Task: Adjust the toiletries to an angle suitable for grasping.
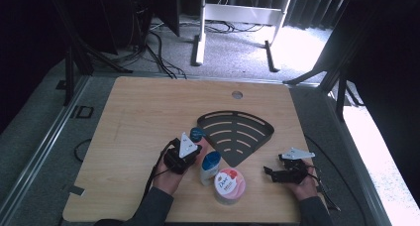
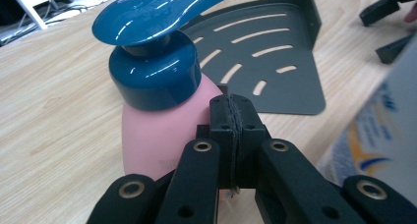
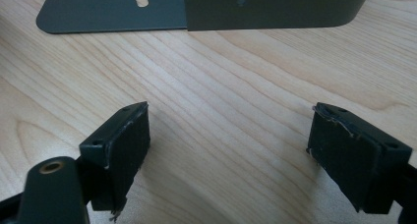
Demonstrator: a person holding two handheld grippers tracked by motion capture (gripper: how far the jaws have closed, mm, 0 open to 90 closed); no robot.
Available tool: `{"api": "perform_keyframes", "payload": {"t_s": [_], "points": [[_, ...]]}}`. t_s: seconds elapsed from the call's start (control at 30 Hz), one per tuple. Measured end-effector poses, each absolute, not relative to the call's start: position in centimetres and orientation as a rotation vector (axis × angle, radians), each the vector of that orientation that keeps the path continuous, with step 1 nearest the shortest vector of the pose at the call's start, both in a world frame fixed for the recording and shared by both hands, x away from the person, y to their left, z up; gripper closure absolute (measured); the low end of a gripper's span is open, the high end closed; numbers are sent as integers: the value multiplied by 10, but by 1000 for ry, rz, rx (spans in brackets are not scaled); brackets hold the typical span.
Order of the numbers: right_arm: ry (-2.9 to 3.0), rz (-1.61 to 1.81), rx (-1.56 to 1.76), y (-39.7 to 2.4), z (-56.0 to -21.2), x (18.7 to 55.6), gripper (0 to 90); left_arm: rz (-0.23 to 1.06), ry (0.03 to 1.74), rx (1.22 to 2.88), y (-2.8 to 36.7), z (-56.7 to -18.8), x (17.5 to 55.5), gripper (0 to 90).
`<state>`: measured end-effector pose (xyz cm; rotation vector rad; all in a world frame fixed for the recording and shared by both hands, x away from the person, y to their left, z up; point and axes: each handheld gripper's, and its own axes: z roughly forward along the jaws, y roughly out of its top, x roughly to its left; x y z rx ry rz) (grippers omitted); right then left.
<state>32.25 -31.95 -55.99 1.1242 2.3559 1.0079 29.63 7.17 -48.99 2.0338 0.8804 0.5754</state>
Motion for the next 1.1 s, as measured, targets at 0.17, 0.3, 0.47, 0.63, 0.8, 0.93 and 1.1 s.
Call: {"api": "perform_keyframes", "payload": {"t_s": [0.17,0.3,0.47,0.63,0.8,0.93,1.1], "points": [[2356,1008,1123,-320,-560,323,157,585,906,2029,71,-489,304,893],[2356,1008,1123,-320,-560,323,157,595,918,2025,70,-489,310,893],[2356,1008,1124,-320,-560,323,157,624,939,2035,68,-489,318,893],[2356,1008,1124,-320,-560,323,157,635,967,2016,69,-489,325,893],[2355,1008,1124,-320,-560,323,157,639,973,2019,71,-488,330,893],[2356,1008,1126,-319,-560,322,157,641,989,2016,73,-488,335,893],[2355,1009,1126,-319,-560,322,157,644,1011,2008,76,-487,341,893]]}}
